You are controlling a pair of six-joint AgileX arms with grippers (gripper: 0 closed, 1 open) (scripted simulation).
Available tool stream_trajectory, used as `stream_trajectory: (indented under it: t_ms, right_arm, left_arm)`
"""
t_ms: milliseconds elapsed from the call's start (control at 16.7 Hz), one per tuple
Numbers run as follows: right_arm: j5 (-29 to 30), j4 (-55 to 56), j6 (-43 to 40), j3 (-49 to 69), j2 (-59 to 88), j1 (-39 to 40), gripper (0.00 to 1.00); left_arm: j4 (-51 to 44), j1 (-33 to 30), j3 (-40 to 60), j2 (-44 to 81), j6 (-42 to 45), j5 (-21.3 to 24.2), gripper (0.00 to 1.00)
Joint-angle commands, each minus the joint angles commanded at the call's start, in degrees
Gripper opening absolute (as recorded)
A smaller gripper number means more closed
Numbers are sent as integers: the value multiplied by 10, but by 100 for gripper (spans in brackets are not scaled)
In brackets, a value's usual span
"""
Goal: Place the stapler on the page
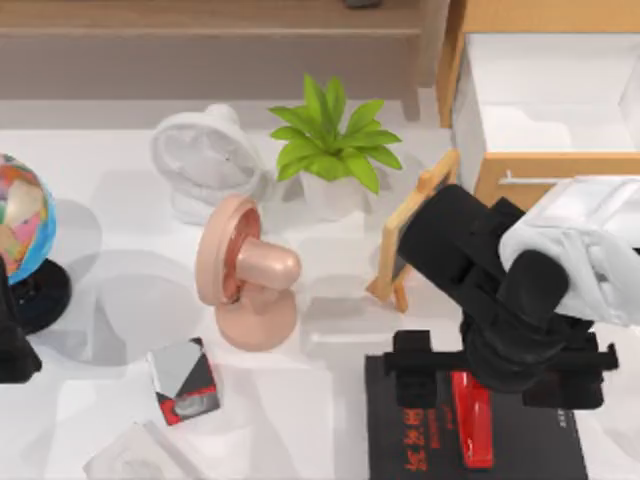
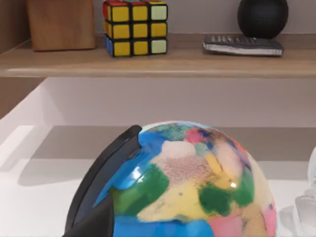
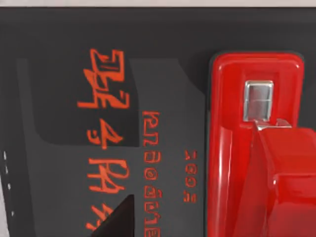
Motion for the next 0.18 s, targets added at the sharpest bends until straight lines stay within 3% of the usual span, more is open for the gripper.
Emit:
stream_trajectory:
  t_ms: [180]
  right_arm:
    - [0, 0, 0, 0, 0, 0, 100]
  left_arm:
    - [0, 0, 0, 0, 0, 0, 100]
